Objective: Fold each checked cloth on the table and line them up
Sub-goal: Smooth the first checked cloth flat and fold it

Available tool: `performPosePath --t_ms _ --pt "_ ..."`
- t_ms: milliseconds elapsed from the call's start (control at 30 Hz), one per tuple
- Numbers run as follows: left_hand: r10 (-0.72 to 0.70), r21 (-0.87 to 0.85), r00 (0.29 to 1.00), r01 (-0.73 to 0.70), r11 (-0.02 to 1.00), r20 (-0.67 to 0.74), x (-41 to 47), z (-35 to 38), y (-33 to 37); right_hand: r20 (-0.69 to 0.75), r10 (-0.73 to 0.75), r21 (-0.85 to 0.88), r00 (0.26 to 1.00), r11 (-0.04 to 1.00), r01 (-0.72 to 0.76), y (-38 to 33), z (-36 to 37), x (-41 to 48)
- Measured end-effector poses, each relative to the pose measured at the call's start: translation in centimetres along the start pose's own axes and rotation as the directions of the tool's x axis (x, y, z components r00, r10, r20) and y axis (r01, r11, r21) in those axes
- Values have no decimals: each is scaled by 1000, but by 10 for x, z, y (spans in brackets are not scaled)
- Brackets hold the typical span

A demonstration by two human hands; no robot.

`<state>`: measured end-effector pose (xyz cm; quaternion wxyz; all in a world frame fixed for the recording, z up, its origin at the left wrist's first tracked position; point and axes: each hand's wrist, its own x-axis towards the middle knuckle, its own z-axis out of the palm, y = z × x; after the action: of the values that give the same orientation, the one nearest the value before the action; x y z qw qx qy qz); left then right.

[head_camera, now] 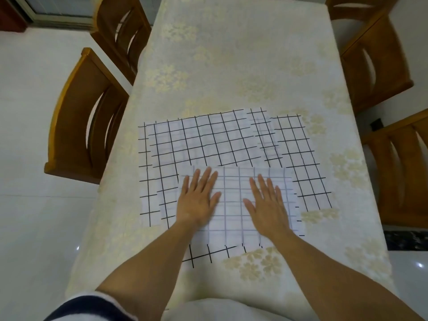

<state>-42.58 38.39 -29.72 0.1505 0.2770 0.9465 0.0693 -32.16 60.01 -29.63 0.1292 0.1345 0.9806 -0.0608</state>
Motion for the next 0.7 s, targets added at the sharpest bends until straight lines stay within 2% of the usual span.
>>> performPosePath --t_ms 133,200,267,367,433,533,633,700 --pt "-3 -11 1000 3 1000 -12 -4 -8 -25 32 59 -34 998 998 -57 35 -6 -1" --pt "3 -15 1000 -3 1000 -9 -4 -8 -25 47 75 -33 996 997 -73 33 -10 1" --pt "-10 -28 1000 9 1000 -22 -3 -11 -17 -5 93 35 996 995 -93 15 -16 5" --pt "75 -12 991 -77 997 -107 4 -15 10 -74 -13 38 997 999 16 -31 -21 16" --pt "140 -29 989 -142 990 -45 10 -11 30 -28 -70 75 997 995 72 -59 -17 23" --pt "65 -25 998 -64 998 24 10 1 34 20 -64 86 998 994 63 -64 -6 22" --pt "12 7 1000 -12 1000 11 1 1 15 17 -36 42 999 998 35 -30 -5 8" --pt "-12 7 1000 12 1000 8 -2 -2 6 34 36 35 999 999 -37 -2 -8 3"
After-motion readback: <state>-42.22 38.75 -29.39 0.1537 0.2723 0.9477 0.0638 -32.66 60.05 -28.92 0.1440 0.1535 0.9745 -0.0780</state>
